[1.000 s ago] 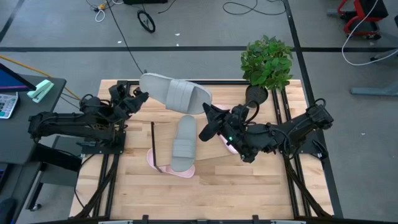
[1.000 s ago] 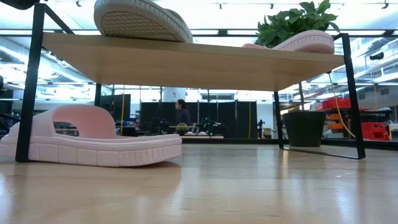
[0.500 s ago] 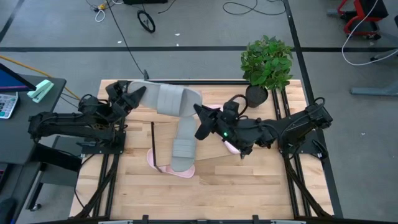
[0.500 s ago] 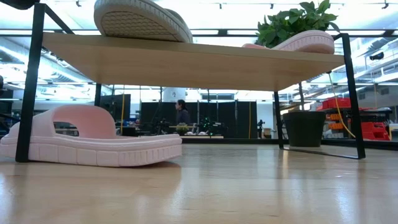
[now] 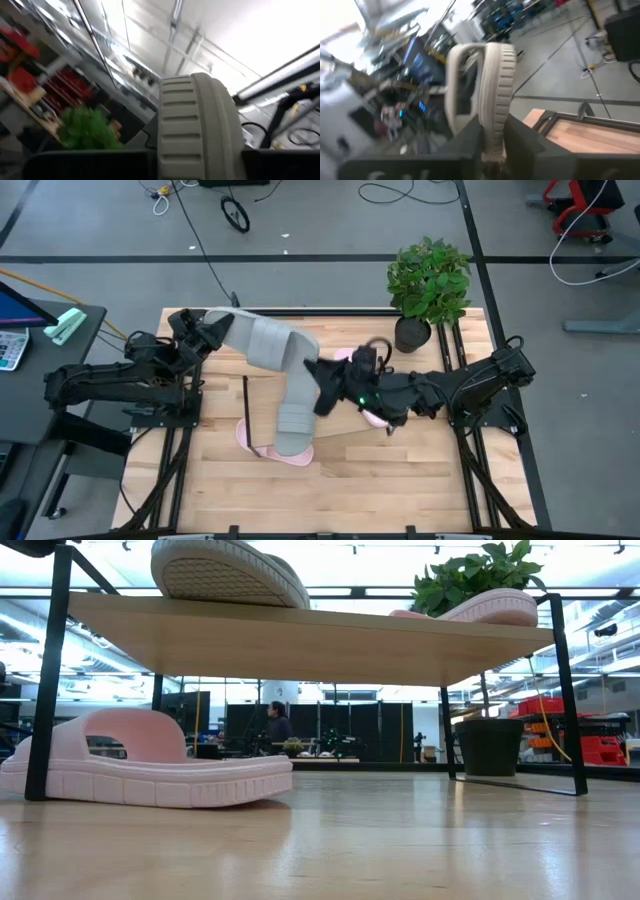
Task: Pick and place slides into the shelf
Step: Put the gray slide on the shelf
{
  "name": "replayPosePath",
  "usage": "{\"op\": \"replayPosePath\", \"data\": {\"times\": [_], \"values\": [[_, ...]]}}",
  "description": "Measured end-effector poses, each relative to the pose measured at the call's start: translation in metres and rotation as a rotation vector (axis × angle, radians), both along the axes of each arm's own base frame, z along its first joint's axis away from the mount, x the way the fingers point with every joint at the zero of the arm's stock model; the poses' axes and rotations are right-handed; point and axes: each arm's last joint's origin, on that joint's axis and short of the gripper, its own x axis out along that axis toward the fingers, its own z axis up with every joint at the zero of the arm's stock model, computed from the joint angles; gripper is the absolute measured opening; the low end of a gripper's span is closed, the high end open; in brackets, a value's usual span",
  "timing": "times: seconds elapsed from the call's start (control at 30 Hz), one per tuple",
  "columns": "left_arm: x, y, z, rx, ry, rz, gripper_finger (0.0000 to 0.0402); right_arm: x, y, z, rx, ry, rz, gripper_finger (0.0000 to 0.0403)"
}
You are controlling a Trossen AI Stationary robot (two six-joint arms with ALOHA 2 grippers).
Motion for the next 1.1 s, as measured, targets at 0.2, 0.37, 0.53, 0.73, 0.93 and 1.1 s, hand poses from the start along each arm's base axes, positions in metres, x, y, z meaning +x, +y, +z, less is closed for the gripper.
{"op": "replayPosePath", "data": {"times": [0.2, 0.37, 0.53, 0.73, 0.93, 1.1], "values": [[-0.001, 0.005, -0.005, -0.093, 0.035, -0.103, 0.0056, -0.016, 0.012, 0.003, -0.095, 0.105, 0.058, 0.0138], [-0.004, 0.008, -0.012, -0.164, 0.111, -0.227, 0.0055, -0.033, 0.023, 0.005, -0.215, 0.209, 0.108, 0.0147], [-0.005, 0.012, -0.019, -0.317, 0.17, -0.454, 0.0055, -0.047, 0.037, 0.024, -0.532, 0.306, 0.152, 0.0146], [-0.005, 0.02, -0.029, -0.41, 0.257, -0.483, 0.0055, -0.036, 0.032, 0.06, -0.88, 0.406, 0.071, 0.0146], [-0.006, 0.028, -0.038, -0.481, 0.333, -0.489, 0.0055, -0.005, 0.021, 0.069, -1.161, 0.637, 0.027, 0.0147], [-0.008, 0.03, -0.039, -0.499, 0.367, -0.595, 0.0055, 0.021, 0.019, 0.047, -1.256, 0.836, 0.122, 0.0147]]}}
